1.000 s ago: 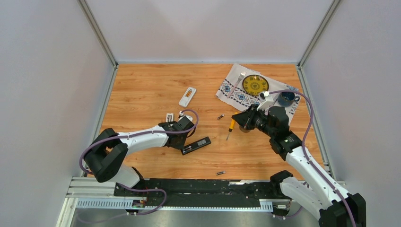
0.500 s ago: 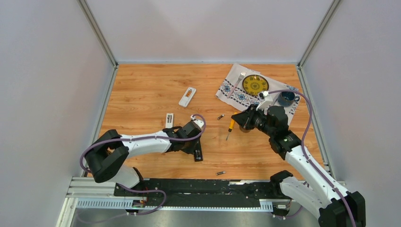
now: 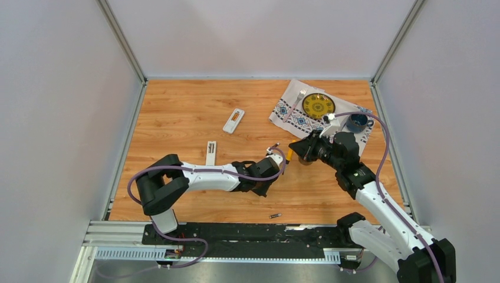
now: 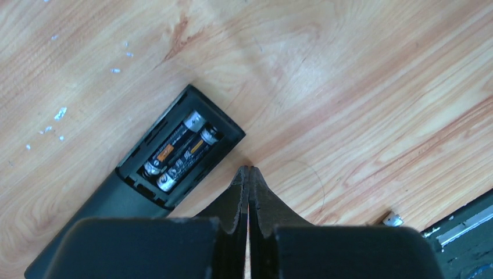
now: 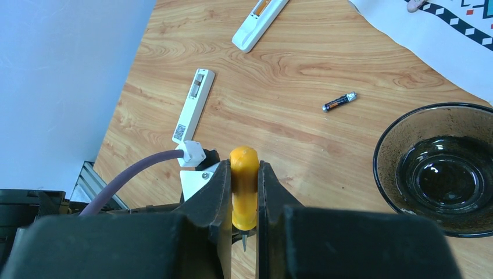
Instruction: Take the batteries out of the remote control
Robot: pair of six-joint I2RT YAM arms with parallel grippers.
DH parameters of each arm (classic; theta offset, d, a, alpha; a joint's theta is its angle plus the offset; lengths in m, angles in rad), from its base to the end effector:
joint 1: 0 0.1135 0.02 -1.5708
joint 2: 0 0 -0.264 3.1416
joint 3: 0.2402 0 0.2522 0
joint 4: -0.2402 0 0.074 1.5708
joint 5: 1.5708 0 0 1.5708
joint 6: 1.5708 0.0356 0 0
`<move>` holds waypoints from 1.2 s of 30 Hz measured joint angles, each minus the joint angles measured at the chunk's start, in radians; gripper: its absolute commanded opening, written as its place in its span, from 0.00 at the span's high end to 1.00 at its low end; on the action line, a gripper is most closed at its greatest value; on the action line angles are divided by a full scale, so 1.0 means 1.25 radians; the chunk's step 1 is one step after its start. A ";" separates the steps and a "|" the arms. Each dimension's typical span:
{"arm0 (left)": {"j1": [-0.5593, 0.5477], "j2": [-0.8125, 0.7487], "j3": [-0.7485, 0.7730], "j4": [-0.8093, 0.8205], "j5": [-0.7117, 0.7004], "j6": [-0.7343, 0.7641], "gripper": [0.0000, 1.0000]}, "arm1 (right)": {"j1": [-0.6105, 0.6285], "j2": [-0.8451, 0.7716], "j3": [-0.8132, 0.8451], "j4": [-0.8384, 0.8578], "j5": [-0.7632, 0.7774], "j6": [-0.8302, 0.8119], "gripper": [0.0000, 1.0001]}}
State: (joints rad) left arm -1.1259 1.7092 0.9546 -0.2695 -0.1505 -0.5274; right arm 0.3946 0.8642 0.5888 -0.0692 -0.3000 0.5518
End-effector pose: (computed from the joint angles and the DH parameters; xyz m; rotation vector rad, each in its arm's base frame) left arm 0.1480 -0.2981 0.1576 0.7233 2.5332 -0.4088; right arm 0.1827 0.0875 0.2689 -0.0549 2.0094 0.9098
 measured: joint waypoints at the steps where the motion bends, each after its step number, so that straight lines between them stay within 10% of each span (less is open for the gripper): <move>1: 0.000 0.008 0.009 0.000 -0.001 0.000 1.00 | 0.000 0.000 0.000 0.000 0.002 0.000 1.00; 7: 0.000 -0.015 -0.005 -0.016 -0.013 0.017 0.89 | 0.000 0.000 0.000 0.000 0.003 -0.002 1.00; 17: 0.001 -0.296 -0.134 -0.056 -0.091 0.074 0.41 | 0.000 0.000 0.000 0.000 0.002 -0.003 1.00; 36: 0.154 -0.267 -0.179 -0.104 -0.009 0.336 0.37 | 0.000 0.000 -0.001 0.000 0.002 -0.002 1.00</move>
State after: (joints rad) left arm -0.9333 1.3754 0.7307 -0.3996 -0.1616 -0.1070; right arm 0.3946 0.8642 0.5880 -0.0692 -0.2981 0.5488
